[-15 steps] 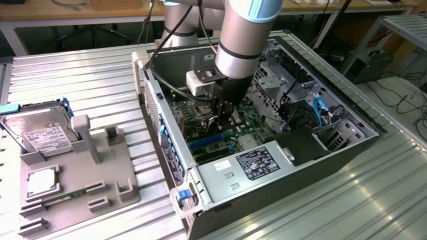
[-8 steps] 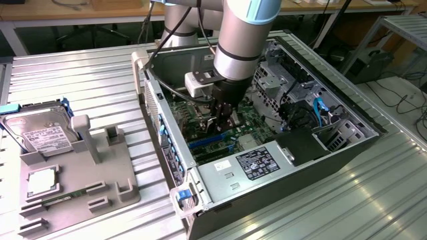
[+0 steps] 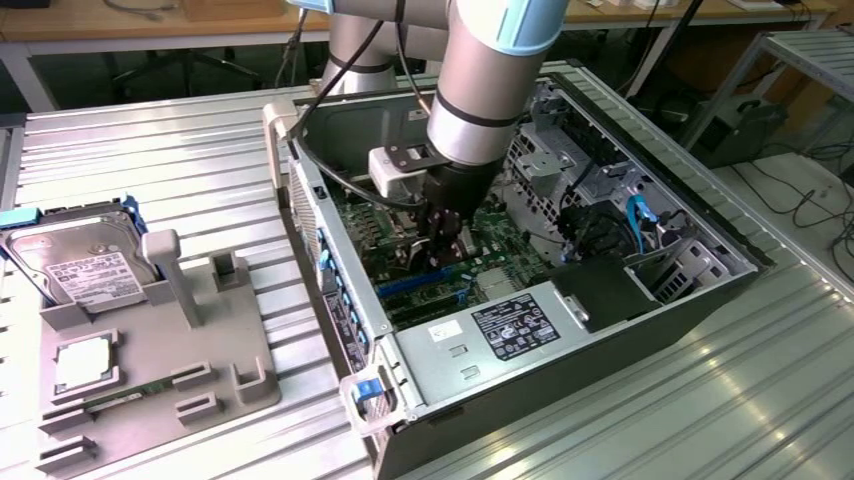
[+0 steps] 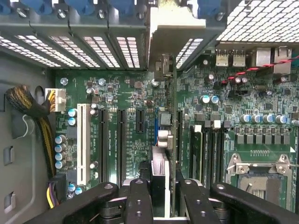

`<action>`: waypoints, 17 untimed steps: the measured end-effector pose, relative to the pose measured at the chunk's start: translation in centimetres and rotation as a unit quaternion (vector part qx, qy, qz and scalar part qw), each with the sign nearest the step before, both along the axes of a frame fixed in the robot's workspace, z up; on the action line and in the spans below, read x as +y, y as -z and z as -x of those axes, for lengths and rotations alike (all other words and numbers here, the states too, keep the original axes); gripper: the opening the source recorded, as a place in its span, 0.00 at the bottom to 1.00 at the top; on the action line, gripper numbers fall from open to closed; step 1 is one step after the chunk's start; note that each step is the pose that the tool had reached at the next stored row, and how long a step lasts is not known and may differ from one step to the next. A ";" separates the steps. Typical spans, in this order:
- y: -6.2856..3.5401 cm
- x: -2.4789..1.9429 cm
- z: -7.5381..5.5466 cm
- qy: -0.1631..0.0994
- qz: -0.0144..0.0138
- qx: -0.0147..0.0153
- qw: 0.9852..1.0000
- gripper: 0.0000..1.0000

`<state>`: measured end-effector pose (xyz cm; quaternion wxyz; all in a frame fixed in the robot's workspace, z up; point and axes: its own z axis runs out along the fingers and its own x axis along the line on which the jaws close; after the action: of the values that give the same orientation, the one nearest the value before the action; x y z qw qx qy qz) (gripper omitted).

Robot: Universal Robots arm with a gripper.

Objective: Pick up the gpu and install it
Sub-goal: 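Insert the gpu into the slot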

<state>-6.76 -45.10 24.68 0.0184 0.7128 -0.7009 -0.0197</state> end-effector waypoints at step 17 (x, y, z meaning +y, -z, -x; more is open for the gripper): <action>0.35 -0.02 0.4 -0.006 0.000 -0.018 1.000 0.28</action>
<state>-7.12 -45.11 24.33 0.0058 0.7173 -0.6967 -0.0068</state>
